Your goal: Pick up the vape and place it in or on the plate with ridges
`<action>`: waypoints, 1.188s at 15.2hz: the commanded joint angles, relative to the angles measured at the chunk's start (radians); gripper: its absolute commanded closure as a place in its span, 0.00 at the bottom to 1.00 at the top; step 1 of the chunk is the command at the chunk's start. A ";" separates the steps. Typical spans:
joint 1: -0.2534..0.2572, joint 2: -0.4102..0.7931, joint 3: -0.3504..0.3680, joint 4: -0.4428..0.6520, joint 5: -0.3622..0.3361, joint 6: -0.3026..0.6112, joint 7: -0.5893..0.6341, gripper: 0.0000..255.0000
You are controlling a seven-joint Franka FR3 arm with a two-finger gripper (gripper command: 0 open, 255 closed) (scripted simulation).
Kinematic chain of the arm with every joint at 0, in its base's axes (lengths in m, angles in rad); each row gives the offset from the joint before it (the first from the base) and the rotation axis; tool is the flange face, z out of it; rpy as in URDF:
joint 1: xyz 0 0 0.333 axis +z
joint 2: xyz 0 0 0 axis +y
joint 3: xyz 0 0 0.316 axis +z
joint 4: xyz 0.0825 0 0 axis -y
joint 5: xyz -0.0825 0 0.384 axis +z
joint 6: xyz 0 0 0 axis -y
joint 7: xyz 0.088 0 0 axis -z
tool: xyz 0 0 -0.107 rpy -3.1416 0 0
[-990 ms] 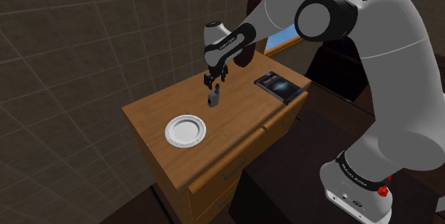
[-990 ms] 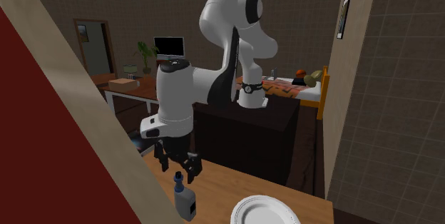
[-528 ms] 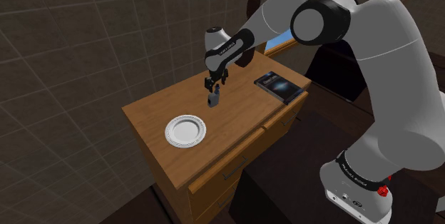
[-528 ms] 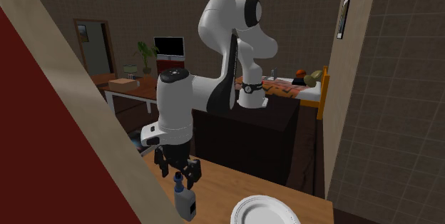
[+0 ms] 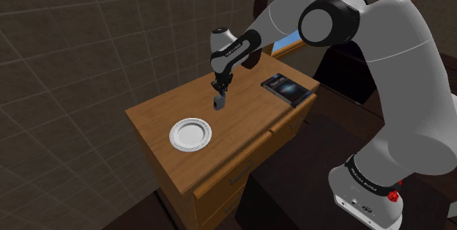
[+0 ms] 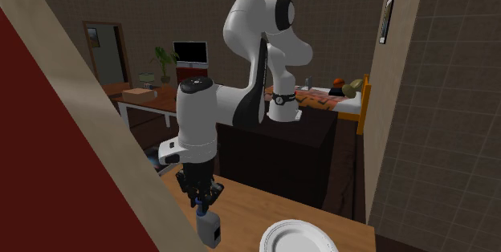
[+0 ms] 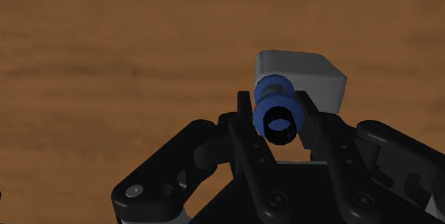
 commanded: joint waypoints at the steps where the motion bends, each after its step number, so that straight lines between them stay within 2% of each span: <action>1: 0.000 0.000 0.000 0.000 0.000 0.000 0.000 1.00; 6: 0.000 0.000 0.000 0.000 0.000 0.000 0.000 1.00; 18: -0.005 -0.121 0.008 -0.031 0.009 -0.089 -0.013 1.00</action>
